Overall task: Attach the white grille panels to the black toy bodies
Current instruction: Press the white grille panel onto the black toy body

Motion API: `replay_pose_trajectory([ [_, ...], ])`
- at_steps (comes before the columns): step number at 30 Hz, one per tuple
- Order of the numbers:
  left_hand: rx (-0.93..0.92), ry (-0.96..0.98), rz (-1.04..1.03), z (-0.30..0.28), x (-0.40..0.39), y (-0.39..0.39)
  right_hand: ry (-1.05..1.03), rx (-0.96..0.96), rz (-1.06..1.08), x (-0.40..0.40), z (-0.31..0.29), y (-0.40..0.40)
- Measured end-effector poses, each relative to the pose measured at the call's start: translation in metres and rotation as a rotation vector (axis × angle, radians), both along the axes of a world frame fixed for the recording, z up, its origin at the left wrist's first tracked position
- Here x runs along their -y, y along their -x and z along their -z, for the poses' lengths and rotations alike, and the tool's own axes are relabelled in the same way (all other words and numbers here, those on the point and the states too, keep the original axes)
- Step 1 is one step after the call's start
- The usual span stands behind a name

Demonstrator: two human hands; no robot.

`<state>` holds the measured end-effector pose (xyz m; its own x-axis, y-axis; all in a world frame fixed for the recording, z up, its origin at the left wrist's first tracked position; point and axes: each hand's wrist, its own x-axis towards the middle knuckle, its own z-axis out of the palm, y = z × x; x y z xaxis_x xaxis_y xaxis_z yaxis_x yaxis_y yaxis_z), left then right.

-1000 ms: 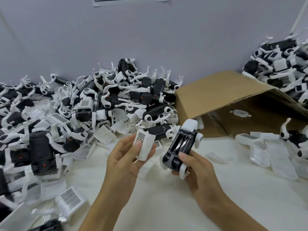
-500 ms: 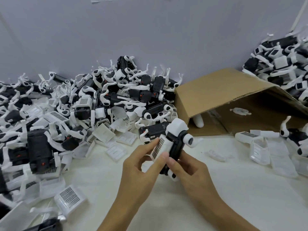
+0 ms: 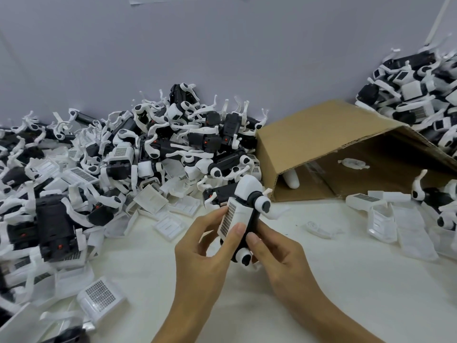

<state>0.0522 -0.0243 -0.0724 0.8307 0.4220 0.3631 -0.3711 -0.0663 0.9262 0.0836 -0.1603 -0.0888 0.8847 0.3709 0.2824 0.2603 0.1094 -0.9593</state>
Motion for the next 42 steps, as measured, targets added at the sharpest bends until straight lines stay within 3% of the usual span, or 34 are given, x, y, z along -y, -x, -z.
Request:
replay_pose_trajectory([
  [12, -0.133, -0.048, 0.117, -0.004, -0.011, -0.001, 0.01, 0.061, 0.068, 0.004, -0.002, -0.001],
  [22, -0.148, 0.059, 0.279, -0.008, -0.008, 0.001, 0.049, 0.078, 0.011, 0.005, -0.003, 0.003],
  [31, -0.118, -0.096, 0.317, -0.004, 0.001, 0.005, -0.084, -0.087, 0.017, 0.003, -0.004, 0.003],
  [38, -0.203, -0.08, 0.368, -0.002, 0.002, 0.003, -0.078, -0.028, 0.07, 0.002, -0.003, 0.005],
  [42, -0.13, -0.113, 0.314, -0.002, 0.001, 0.002, -0.068, 0.03, 0.092, 0.002, -0.006, 0.007],
])
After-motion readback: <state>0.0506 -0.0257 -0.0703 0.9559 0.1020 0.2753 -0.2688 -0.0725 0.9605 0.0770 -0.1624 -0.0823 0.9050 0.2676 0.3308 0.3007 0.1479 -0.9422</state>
